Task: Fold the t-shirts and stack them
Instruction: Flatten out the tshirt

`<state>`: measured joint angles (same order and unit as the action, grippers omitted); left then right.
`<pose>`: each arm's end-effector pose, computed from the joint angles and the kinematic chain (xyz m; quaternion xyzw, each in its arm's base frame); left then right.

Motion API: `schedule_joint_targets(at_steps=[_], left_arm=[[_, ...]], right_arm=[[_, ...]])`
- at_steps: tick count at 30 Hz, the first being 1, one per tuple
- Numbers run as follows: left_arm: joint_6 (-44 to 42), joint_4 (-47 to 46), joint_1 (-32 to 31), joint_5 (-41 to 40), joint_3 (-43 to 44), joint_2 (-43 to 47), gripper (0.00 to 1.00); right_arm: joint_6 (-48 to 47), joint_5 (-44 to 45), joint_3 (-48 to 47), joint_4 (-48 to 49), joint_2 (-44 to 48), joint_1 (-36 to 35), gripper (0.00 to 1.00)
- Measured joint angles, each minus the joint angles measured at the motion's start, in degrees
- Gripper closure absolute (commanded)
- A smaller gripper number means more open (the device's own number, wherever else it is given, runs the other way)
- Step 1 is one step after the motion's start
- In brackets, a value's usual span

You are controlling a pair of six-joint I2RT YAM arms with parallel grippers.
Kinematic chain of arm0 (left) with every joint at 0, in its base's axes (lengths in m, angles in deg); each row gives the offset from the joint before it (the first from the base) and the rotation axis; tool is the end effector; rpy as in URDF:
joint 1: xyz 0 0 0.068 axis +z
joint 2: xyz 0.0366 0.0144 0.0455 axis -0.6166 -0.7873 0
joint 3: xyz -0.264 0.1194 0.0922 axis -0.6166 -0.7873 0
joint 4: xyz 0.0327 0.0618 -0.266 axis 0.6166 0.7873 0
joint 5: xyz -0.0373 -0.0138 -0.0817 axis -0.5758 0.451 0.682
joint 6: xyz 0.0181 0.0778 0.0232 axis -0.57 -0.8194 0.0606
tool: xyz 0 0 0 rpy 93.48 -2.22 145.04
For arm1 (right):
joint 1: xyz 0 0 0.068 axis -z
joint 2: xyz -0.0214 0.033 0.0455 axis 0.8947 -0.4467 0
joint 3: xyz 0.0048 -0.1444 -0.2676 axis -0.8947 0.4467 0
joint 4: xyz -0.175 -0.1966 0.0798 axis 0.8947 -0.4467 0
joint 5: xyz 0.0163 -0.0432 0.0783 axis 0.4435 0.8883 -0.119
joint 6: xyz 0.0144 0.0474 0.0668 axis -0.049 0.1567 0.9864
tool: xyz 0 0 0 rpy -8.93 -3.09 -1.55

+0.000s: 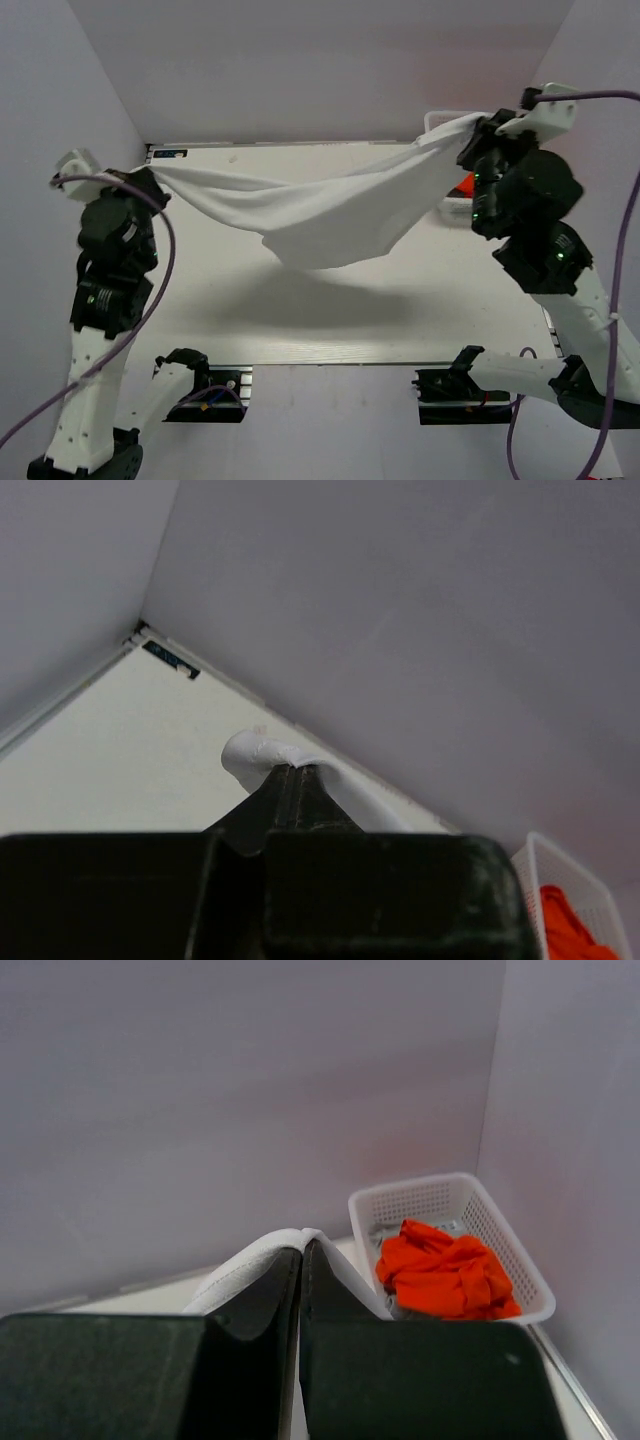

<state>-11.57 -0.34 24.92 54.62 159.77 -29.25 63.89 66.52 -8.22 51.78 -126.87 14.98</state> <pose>0.1701 -0.0017 0.4898 -0.2790 0.6620 -0.0650 0.6926 0.1663 0.0930 0.5913 0.1416 0.6402 -0.0004 0.7551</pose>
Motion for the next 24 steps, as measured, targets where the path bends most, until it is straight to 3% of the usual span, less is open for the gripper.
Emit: schedule_joint_targets(at_steps=[6,11,17,21,22,24], left_arm=[[-0.15,1.22,0.28,-2.19,3.78,10.54,1.00],[-0.13,0.83,0.28,-1.46,4.68,10.97,1.00],[1.75,-0.48,0.39,1.42,-0.33,-1.51,1.00],[5.55,-1.09,0.94,3.08,-8.41,-15.39,1.00],[6.36,-0.76,1.09,3.65,-10.23,-19.54,0.98],[7.61,1.07,1.38,4.59,-12.22,-27.56,0.78]], right_arm=[[-6.14,0.94,-5.49,1.25,1.99,0.00,1.00],[-11.98,3.10,-5.27,6.78,1.09,0.02,1.00],[-17.40,4.66,1.70,17.97,-6.73,2.95,1.00],[-15.04,2.10,5.68,19.19,-18.29,7.76,1.00],[-13.68,0.83,5.55,18.21,-22.23,9.35,1.00],[-10.38,-4.00,3.67,14.51,-31.12,12.33,1.00]])
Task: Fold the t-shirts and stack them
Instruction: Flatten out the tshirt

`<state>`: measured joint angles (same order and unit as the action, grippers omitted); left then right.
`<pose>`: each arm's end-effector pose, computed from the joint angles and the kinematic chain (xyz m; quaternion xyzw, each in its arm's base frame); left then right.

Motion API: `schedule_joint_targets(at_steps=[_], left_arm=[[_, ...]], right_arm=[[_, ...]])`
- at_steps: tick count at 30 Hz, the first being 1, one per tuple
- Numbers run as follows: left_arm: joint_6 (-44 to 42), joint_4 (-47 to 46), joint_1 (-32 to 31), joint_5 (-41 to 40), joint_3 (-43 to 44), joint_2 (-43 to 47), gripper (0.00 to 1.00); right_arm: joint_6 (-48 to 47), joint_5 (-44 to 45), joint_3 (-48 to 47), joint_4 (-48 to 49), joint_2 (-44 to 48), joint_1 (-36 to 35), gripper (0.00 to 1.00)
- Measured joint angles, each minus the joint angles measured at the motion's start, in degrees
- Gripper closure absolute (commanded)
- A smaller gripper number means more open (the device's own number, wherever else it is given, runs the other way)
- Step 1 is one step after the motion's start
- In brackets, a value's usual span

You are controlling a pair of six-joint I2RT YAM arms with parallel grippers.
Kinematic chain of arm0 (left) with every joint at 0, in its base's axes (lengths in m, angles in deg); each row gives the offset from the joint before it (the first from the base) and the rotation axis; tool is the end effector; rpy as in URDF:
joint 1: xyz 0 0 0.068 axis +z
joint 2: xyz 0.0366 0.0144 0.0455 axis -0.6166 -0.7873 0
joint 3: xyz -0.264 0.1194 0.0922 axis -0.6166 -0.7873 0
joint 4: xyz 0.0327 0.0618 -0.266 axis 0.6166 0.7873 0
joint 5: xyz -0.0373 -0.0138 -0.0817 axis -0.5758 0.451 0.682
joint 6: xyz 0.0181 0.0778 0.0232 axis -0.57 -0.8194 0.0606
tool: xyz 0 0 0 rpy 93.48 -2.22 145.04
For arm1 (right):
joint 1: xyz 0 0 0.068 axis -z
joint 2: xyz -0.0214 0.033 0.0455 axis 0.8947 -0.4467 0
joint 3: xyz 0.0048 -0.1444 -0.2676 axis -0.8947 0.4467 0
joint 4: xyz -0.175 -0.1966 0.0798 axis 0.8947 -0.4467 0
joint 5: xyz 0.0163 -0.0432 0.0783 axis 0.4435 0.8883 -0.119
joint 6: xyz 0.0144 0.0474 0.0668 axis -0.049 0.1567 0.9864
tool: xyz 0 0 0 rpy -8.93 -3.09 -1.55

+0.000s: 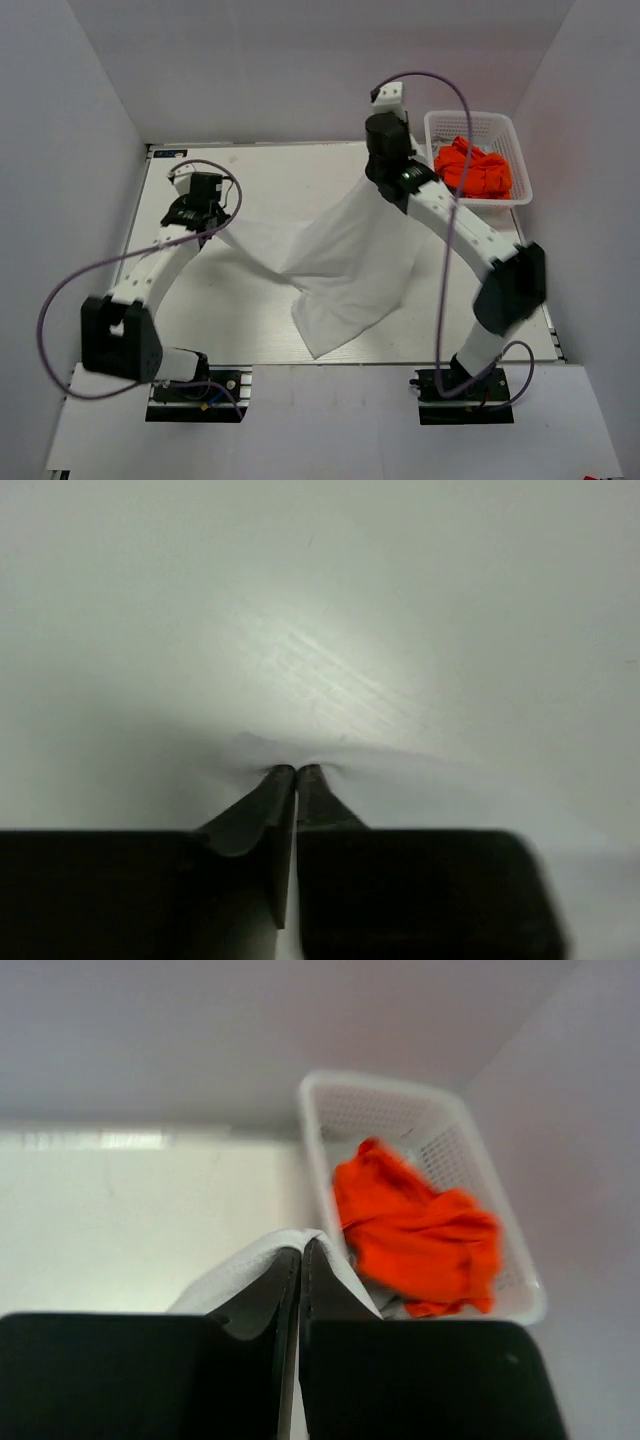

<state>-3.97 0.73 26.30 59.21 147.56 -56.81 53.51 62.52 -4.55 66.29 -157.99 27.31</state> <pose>0.3110 -0.0321 0.2957 -0.2821 0.8525 0.0280 0.4393 0.3704 0.1961 0.4434 0.0280 0.7202 -0.2104 0.6605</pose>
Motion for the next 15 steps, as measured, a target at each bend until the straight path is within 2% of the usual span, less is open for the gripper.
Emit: schedule_joint_targets(at_steps=[1,2,3,4,5,6,8,12,15], left_arm=[[0.39,1.16,0.22,0.24,0.00,-3.72,0.56],[0.55,1.99,0.50,0.57,0.13,-6.69,0.43],[1.27,3.30,0.92,0.59,0.72,-9.62,0.31],[1.73,4.33,1.31,0.50,1.29,-11.87,0.23],[2.21,5.18,1.75,0.44,1.70,-13.29,0.13],[2.51,5.88,2.19,0.31,1.88,-13.88,0.02],[3.21,6.29,2.89,0.17,1.90,-13.31,0.00],[3.63,5.90,3.87,0.35,1.86,-10.58,0.00],[3.06,4.26,4.20,1.73,1.51,-9.44,0.00]], right_arm=[[1.68,-2.27,-2.34,-2.71,-4.70,1.33,1.00],[3.23,-4.96,-5.27,-5.35,-9.66,2.67,1.00],[4.50,-7.52,-8.26,-7.91,-14.36,3.82,0.94],[5.64,-9.57,-11.61,-10.93,-18.73,4.68,0.79],[6.86,-11.19,-14.49,-13.14,-22.25,5.35,0.44],[7.98,-12.66,-17.03,-15.13,-25.40,5.95,0.31],[9.46,-15.47,-19.52,-18.95,-28.68,6.47,0.11],[13.60,-20.92,-17.94,-23.78,-26.91,6.03,0.10],[17.99,-28.83,-8.20,-24.24,-18.64,5.53,0.10]])
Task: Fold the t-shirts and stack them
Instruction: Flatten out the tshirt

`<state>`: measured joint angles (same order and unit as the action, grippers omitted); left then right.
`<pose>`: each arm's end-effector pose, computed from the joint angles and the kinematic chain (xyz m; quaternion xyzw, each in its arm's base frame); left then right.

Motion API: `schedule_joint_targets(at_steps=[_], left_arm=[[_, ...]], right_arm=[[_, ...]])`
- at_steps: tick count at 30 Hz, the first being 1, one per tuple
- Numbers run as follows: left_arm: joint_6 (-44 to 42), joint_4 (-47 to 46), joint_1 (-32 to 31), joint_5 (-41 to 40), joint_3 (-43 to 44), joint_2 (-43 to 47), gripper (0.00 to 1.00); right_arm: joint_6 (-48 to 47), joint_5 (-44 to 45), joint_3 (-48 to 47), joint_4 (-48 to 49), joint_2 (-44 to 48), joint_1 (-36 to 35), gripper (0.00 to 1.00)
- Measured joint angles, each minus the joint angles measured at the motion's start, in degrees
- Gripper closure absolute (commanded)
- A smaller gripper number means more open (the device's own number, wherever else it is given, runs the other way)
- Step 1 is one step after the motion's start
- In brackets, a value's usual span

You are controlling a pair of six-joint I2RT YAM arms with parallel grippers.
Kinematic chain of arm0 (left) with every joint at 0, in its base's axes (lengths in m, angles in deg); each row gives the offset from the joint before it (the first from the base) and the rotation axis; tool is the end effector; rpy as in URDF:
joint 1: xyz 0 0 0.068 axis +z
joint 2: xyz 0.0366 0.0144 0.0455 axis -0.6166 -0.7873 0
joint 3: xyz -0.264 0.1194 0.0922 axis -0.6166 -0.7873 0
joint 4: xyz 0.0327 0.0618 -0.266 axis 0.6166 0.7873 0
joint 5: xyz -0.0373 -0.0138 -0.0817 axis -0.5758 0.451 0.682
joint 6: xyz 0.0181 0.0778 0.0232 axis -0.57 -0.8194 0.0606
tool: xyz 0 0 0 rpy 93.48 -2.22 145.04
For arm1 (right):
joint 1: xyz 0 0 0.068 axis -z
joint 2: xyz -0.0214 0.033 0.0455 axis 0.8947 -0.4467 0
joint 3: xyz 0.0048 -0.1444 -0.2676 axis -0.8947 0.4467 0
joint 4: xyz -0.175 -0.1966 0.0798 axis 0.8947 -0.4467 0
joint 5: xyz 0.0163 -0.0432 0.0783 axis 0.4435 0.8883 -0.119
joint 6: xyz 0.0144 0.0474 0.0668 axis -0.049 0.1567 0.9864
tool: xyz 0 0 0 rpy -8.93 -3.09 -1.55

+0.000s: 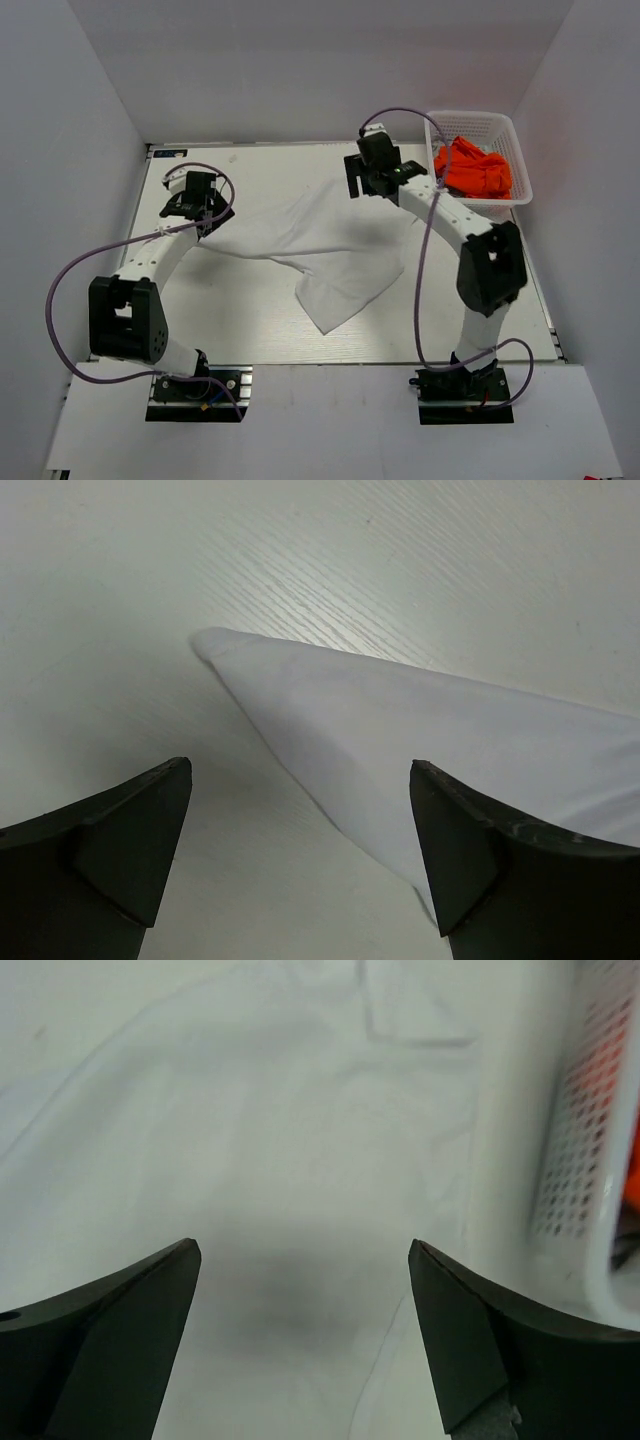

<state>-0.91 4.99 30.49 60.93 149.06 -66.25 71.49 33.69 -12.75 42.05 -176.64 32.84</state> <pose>0.3344 -0.0142 0.2476 -0.3206 0.8782 0.0660 0.3487 0.4519 0.2290 0.2952 -0.0887 0.8776 -0.0693 0.4660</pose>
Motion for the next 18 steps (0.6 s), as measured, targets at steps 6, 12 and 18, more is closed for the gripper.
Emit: schedule_joint_targets(at_steps=[6,12,18], left_arm=[[-3.02,-5.27,0.13,6.49,-1.16,-1.33,0.00],[-4.92,-10.62,0.13,12.72,-3.06,-6.73,0.00],[-5.55,-13.07,-0.24,16.28,-5.14,-11.93,0.00]], right_arm=[[8.39,-18.36,24.92,2.12,18.97,-1.25,0.10],[13.68,-32.11,37.90,3.93,17.68,-2.12,0.10],[15.52,-35.06,36.20,4.85,11.45,-0.81,0.10]])
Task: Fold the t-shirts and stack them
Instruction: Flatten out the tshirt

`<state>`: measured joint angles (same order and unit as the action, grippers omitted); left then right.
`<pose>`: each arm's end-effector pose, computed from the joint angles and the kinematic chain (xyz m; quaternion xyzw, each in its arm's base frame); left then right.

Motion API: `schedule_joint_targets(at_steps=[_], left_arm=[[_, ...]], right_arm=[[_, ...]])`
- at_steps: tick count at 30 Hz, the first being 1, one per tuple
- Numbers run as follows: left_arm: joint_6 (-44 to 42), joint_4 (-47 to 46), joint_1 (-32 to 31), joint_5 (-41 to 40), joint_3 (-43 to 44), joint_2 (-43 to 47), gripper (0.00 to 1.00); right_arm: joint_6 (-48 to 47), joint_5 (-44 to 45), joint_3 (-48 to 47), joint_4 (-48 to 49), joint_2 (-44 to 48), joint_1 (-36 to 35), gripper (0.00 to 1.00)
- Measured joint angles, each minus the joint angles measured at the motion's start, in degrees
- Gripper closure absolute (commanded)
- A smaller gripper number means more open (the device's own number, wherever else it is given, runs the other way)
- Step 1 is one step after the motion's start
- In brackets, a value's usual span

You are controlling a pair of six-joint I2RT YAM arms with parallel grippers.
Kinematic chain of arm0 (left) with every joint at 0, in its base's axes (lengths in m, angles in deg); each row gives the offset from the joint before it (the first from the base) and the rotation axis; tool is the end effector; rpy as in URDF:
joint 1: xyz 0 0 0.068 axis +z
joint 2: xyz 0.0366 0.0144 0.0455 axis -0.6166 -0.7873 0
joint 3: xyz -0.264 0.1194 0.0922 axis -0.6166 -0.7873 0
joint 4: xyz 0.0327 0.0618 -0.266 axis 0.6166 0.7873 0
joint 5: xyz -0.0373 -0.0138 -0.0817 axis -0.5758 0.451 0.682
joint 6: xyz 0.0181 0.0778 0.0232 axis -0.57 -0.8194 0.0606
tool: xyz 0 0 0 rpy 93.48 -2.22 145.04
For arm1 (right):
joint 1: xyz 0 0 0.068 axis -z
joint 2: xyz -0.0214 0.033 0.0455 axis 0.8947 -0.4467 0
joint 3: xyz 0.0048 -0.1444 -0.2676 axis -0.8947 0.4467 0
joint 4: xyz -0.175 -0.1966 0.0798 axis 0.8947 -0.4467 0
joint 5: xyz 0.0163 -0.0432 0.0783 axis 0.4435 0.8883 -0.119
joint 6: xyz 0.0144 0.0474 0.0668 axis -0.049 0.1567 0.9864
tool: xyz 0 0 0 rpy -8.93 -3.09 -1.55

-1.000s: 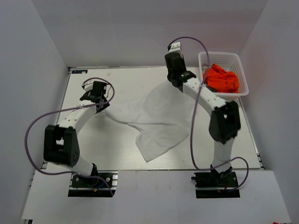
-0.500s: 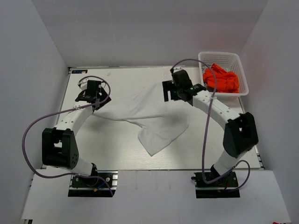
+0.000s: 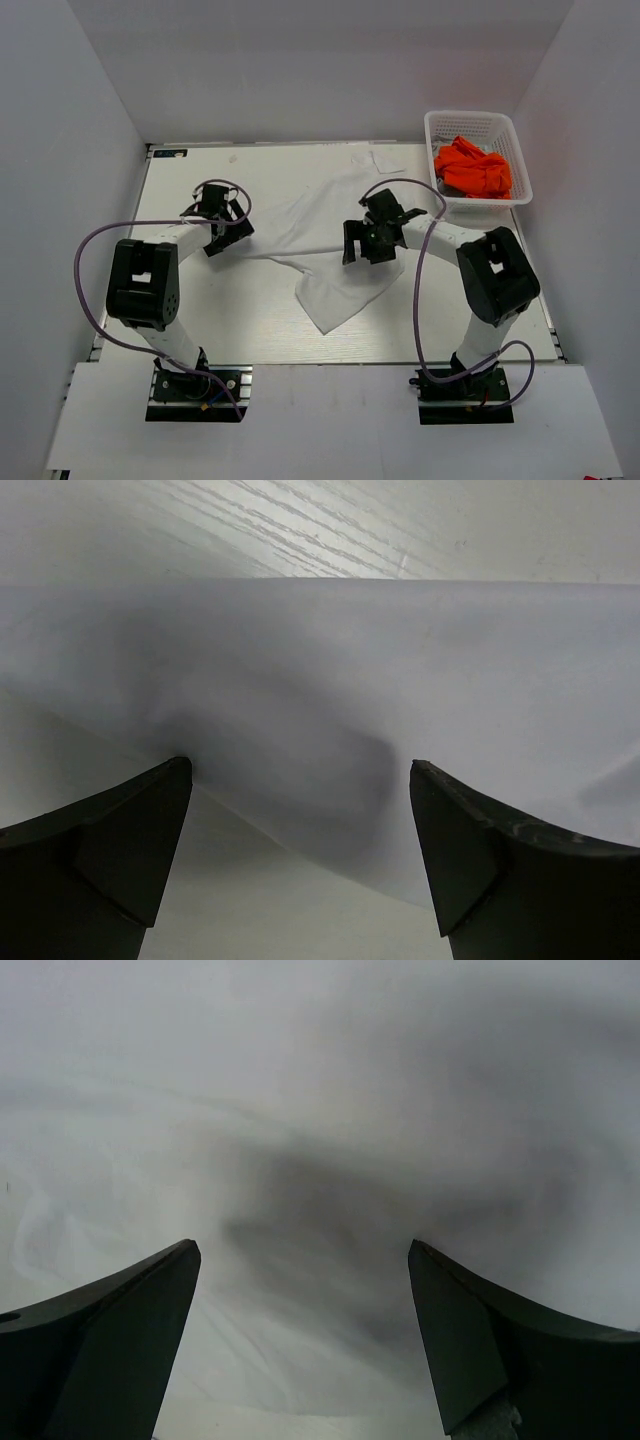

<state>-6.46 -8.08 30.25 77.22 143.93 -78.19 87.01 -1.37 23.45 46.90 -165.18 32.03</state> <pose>0.3628 -0.0395 0.1620 -0.2393 0.9316 -0.0326 0.2716 0.3272 0.2117 0.1631 -0.1029 0.9550 0.1795 0.2125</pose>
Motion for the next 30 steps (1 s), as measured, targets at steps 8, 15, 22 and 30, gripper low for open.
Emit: schedule_joint_targets(at_steps=[8,15,22,30], left_arm=[[-0.81,-4.04,-0.50,5.46,0.55,-2.69,0.00],[-1.11,-5.16,-2.16,12.41,-4.26,1.86,0.00],[1.53,1.53,-1.22,2.32,-7.15,10.71,0.00],[4.66,3.28,3.65,-1.22,-1.81,2.49,0.00]], right_arm=[[1.99,1.79,-6.69,0.37,-5.75,6.38,0.10],[-0.20,3.93,-12.57,0.35,-9.66,13.25,0.10],[-6.03,4.39,-13.00,0.68,-4.33,11.87,0.10],[-7.58,5.25,-2.67,-0.72,8.98,5.77,0.10]])
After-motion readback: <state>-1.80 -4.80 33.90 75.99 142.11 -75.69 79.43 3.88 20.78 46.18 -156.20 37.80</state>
